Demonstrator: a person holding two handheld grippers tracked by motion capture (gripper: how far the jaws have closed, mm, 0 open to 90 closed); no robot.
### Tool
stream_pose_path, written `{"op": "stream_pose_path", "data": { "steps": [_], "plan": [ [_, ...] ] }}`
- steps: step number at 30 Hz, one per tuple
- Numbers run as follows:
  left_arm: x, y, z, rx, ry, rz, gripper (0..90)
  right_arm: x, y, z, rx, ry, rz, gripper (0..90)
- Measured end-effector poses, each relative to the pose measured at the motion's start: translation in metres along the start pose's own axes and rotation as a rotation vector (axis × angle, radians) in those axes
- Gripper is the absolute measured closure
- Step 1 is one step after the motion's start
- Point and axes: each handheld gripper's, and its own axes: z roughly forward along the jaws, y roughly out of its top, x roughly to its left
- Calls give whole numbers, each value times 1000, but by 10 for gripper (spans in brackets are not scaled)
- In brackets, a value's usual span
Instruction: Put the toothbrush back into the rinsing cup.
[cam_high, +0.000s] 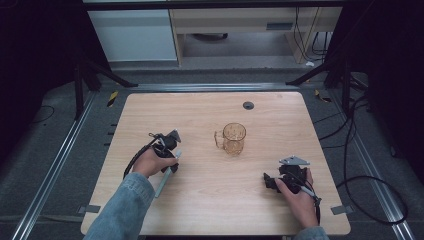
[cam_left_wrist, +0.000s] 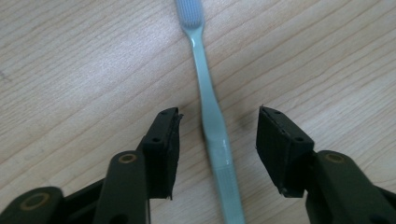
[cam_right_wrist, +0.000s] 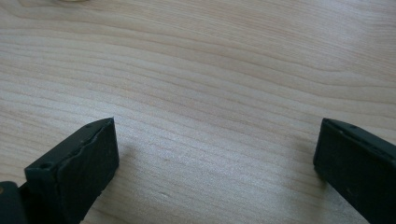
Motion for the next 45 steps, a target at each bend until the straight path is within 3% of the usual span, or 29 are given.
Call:
{"op": "stream_pose_path", "data": {
  "steps": [3, 6, 8, 11, 14, 19, 45],
  "plan": [
    [-1, 0, 1, 0, 11, -13, 515, 0, 0, 0, 0, 0, 0, 4],
    [0, -3, 2, -14, 55, -49, 547, 0, 0, 0, 0, 1, 1, 4],
    [-2, -5, 3, -31, 48, -69, 550, 0, 0, 0, 0, 1, 2, 4],
    [-9, -6, 7, -38, 26, -63, 542, 0, 0, 0, -1, 2, 5, 4],
    [-13, -5, 7, -33, 38, -43, 534, 0, -1, -1, 1, 0, 5, 4],
    [-10, -3, 5, -29, 49, -47, 533, 0, -1, -1, 1, 0, 5, 4],
    [-3, 0, 4, -18, 20, -60, 697, 0, -1, -2, 1, 1, 6, 4]
  ]
}}
